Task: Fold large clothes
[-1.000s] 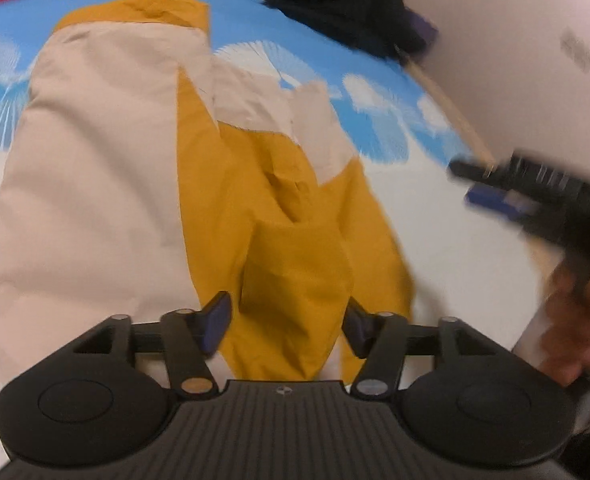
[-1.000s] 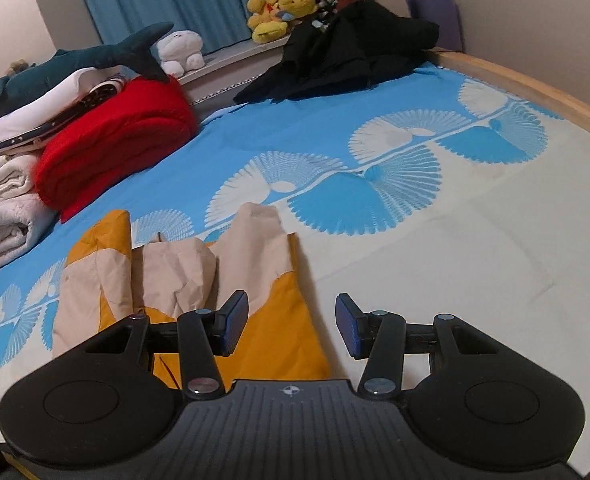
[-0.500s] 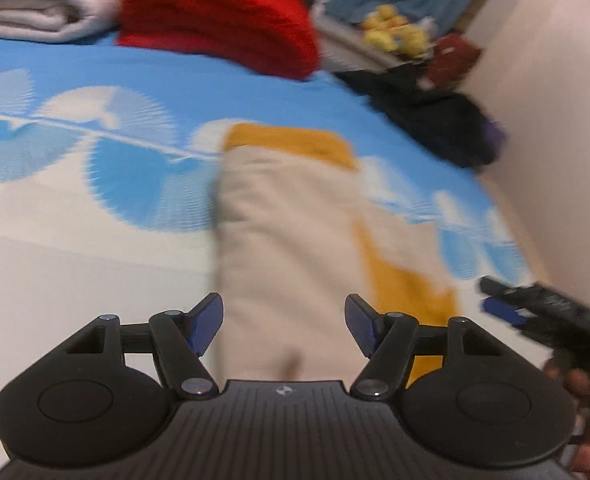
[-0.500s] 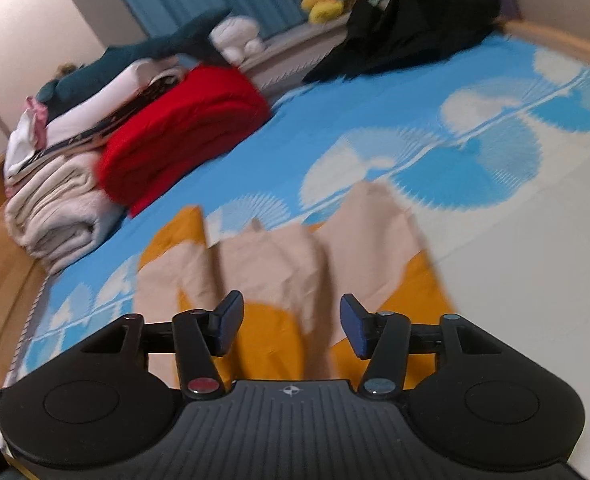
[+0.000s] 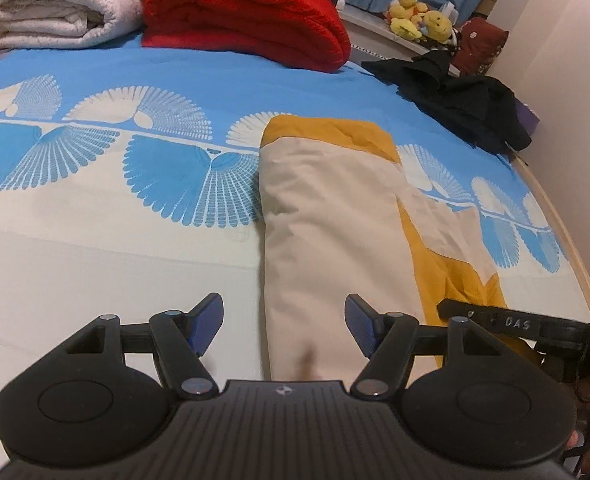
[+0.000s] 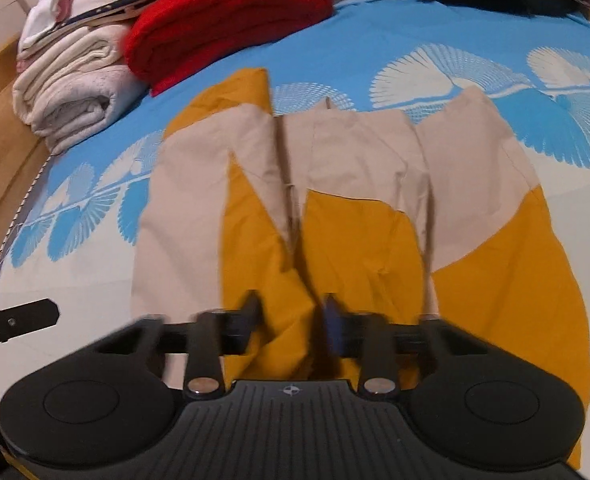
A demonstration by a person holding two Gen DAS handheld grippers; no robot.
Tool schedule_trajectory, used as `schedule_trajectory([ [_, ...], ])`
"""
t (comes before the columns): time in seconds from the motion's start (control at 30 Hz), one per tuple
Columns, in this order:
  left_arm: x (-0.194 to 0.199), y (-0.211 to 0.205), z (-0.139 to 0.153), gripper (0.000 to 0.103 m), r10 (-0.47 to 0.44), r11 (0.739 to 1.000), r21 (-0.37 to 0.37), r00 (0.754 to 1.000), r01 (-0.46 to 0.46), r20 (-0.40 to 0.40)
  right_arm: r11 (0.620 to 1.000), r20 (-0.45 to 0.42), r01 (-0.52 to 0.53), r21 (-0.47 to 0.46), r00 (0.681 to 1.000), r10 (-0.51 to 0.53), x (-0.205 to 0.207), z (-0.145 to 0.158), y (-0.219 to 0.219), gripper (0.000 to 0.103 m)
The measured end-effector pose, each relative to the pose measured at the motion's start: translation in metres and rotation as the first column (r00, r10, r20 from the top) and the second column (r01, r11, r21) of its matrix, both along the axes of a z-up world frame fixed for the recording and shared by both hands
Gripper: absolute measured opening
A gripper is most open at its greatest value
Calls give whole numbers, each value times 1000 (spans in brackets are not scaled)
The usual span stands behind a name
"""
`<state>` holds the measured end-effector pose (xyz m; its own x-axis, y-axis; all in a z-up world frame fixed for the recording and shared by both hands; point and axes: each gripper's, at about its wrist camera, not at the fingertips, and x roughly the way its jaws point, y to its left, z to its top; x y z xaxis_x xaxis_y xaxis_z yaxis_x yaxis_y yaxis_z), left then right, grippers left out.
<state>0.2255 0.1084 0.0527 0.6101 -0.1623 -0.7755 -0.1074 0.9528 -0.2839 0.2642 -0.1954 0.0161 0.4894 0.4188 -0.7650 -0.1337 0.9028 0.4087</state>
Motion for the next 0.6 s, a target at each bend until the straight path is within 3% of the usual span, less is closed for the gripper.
schedule_trajectory([
  [0.17,0,-1,1,72,-5,1000,-2,1000,5,8,994,89,11,110,996,-21,-10,21,-21,5],
  [0.37,2,-11,3,72,-25,1000,1,1000,25,16,991,217,52,120,973,-77,-29,51,-65,0],
  [0.43,4,-16,3,72,-32,999,-1,999,32,18,987,260,89,133,958,-121,-36,61,-90,0],
  [0.5,6,-22,3,72,-42,999,-6,999,43,27,971,316,196,134,921,-230,-46,71,-126,0],
  [0.6,10,-33,2,72,-59,998,-6,998,59,28,927,301,318,197,880,-366,-55,68,-182,0],
])
